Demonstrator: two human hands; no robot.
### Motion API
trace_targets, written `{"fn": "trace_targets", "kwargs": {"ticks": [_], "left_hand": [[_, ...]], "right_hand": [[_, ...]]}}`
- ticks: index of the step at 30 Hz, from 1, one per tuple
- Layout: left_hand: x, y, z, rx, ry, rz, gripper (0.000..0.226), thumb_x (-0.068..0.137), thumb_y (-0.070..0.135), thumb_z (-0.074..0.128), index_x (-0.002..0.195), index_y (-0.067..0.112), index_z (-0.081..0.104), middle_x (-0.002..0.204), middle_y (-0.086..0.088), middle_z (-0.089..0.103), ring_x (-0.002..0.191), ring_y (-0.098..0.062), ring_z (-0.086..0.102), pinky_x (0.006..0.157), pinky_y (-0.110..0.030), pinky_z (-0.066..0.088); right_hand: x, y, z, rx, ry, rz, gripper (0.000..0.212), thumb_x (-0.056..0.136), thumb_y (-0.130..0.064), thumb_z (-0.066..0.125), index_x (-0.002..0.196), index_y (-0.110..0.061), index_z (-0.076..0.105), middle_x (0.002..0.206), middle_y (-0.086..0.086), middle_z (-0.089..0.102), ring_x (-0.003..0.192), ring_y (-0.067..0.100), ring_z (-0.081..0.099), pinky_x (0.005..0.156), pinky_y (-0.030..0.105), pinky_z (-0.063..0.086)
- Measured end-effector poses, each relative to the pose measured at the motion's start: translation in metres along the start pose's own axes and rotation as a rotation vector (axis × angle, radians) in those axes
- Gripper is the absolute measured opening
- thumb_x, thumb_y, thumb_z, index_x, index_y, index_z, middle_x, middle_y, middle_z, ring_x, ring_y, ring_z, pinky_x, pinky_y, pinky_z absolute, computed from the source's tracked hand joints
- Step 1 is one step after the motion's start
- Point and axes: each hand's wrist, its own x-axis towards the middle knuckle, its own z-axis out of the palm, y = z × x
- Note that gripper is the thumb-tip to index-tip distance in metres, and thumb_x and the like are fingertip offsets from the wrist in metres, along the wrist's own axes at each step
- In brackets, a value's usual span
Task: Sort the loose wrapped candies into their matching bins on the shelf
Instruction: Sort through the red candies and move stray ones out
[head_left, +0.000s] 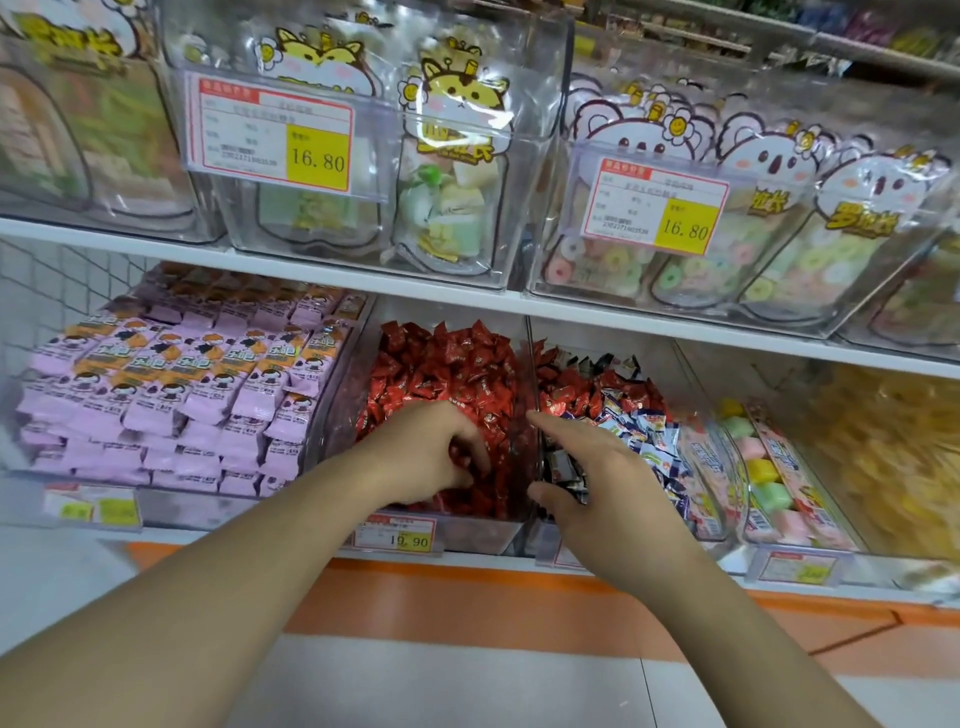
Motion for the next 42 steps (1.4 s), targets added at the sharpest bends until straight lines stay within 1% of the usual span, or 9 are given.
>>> {"fn": "trace_targets", "kwargs": {"ticks": [7,12,17,22,27,32,35,38,42], "left_hand": [[0.0,-0.006,-0.015,-0.152,0.331,0.005,0.024,0.09,0.037,0.077,0.113,0.043,0.073,0.127,0.018,0.062,0.121,-0.006,0.056,0.108,-0.033,0.042],[-0.008,-0.003,-0.014,-0.088,0.193,-0.003,0.041,0.091,0.039,0.076,0.13,0.047,0.064,0.154,0.023,0.04,0.14,-0.002,0.038,0.121,-0.033,0.027],[-0.007,-0.002,-0.003,-0.066,-0.002,0.036,0.057,0.083,0.039,0.084,0.135,0.049,0.06,0.156,0.027,0.034,0.142,-0.002,0.038,0.123,-0.038,0.031],[0.007,0.001,0.012,0.111,-0.19,0.083,0.08,0.075,0.053,0.085,0.146,0.049,0.048,0.16,0.021,0.03,0.146,-0.007,0.032,0.123,-0.038,0.031],[0.019,0.008,0.017,0.213,-0.167,0.103,0.041,0.072,0.053,0.084,0.111,0.045,0.07,0.113,0.023,0.063,0.103,-0.005,0.059,0.093,-0.035,0.054],[0.019,0.004,0.017,0.144,-0.03,0.065,0.025,0.078,0.021,0.083,0.088,0.043,0.074,0.093,0.019,0.071,0.086,0.0,0.063,0.08,-0.028,0.055],[0.016,-0.002,0.005,-0.004,0.183,0.019,0.017,0.08,0.026,0.087,0.083,0.039,0.076,0.092,0.021,0.072,0.081,0.005,0.062,0.075,-0.023,0.049],[0.013,-0.006,-0.009,-0.134,0.37,-0.036,0.015,0.084,0.028,0.085,0.093,0.037,0.076,0.107,0.023,0.072,0.098,0.002,0.064,0.085,-0.015,0.043],[0.004,-0.004,-0.02,-0.138,0.296,-0.027,0.031,0.09,0.037,0.077,0.12,0.045,0.07,0.132,0.023,0.063,0.125,0.0,0.055,0.108,-0.023,0.038]], "right_hand": [[-0.002,0.0,0.001,-0.002,0.01,-0.001,0.07,0.097,-0.03,0.07,0.157,-0.041,0.036,0.156,-0.016,0.045,0.147,0.008,0.032,0.114,0.019,0.022],[-0.002,-0.001,0.001,-0.012,0.021,-0.009,0.069,0.097,-0.03,0.07,0.157,-0.039,0.037,0.156,-0.016,0.045,0.148,0.01,0.031,0.115,0.021,0.022],[-0.002,-0.002,0.001,-0.008,0.028,-0.003,0.07,0.097,-0.029,0.07,0.157,-0.038,0.036,0.156,-0.014,0.045,0.148,0.011,0.03,0.11,0.017,0.017],[-0.001,0.002,0.003,0.037,0.022,0.005,0.07,0.097,-0.028,0.071,0.157,-0.036,0.037,0.153,-0.01,0.048,0.145,0.015,0.034,0.115,0.027,0.029],[0.0,0.007,0.006,0.052,0.034,-0.011,0.069,0.096,-0.028,0.072,0.156,-0.036,0.039,0.145,-0.007,0.054,0.139,0.018,0.039,0.112,0.03,0.034],[0.0,0.008,0.005,0.058,0.035,-0.009,0.069,0.096,-0.03,0.071,0.156,-0.037,0.038,0.147,-0.01,0.053,0.142,0.017,0.037,0.112,0.028,0.032],[0.0,0.007,0.004,0.06,0.029,-0.007,0.069,0.096,-0.029,0.071,0.156,-0.037,0.038,0.147,-0.008,0.053,0.142,0.018,0.038,0.112,0.03,0.033],[-0.001,0.005,0.003,0.065,0.025,-0.002,0.069,0.097,-0.028,0.071,0.156,-0.037,0.038,0.149,-0.007,0.052,0.142,0.019,0.038,0.113,0.032,0.035],[-0.002,0.005,0.003,0.069,0.019,-0.001,0.07,0.097,-0.027,0.071,0.157,-0.036,0.037,0.146,-0.006,0.054,0.141,0.02,0.04,0.112,0.032,0.037]]}}
